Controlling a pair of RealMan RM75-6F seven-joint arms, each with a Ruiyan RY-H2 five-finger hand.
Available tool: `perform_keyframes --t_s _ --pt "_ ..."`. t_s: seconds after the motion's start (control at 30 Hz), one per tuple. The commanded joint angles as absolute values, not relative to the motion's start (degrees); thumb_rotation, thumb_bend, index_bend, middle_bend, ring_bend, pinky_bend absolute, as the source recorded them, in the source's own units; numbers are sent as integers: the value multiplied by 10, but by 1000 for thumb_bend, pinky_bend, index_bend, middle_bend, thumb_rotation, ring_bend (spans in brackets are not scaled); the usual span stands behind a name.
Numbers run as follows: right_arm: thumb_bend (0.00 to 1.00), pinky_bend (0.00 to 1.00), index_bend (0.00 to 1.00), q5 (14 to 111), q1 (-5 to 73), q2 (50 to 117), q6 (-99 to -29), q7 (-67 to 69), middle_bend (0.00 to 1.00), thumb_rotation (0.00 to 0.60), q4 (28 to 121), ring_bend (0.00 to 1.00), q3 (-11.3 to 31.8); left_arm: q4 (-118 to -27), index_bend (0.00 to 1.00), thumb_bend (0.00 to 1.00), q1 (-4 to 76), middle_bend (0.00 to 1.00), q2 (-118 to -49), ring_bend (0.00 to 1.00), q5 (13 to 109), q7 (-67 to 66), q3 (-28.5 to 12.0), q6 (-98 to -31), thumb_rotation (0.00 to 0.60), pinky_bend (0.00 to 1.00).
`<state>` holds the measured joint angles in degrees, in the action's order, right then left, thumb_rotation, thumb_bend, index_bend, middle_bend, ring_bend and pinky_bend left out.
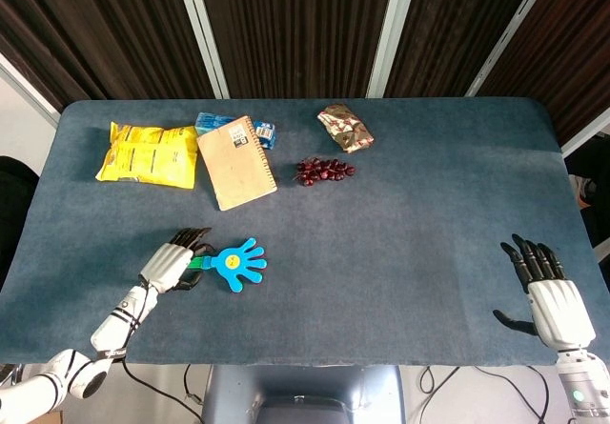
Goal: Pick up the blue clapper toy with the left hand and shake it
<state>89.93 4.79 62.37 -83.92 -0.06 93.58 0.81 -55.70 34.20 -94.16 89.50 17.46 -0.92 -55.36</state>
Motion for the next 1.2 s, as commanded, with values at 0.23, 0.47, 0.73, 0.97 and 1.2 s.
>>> perform_keyframes --t_s 0.23,0.47,0.73,0.97,1.2 --pt "13 0 0 899 48 620 -835 1 0 600 939 0 6 -548 360 413 349 0 -951 0 897 185 -4 -564 600 0" --pt "13 0 0 901 47 617 -836 3 0 600 941 0 5 -532 528 407 349 21 -966 0 892 193 -7 -574 600 0" --pt "13 0 0 903 47 616 -835 4 0 600 941 0 4 -511 741 421 346 162 -981 0 893 251 -8 -600 600 0" --pt "13 0 0 904 47 616 -834 4 0 600 942 0 2 -475 850 438 343 276 -993 36 917 337 5 -640 600 36" --pt "13 0 0 904 46 617 -835 4 0 600 943 0 3 -426 884 451 339 533 -1015 343 924 402 11 -663 600 485"
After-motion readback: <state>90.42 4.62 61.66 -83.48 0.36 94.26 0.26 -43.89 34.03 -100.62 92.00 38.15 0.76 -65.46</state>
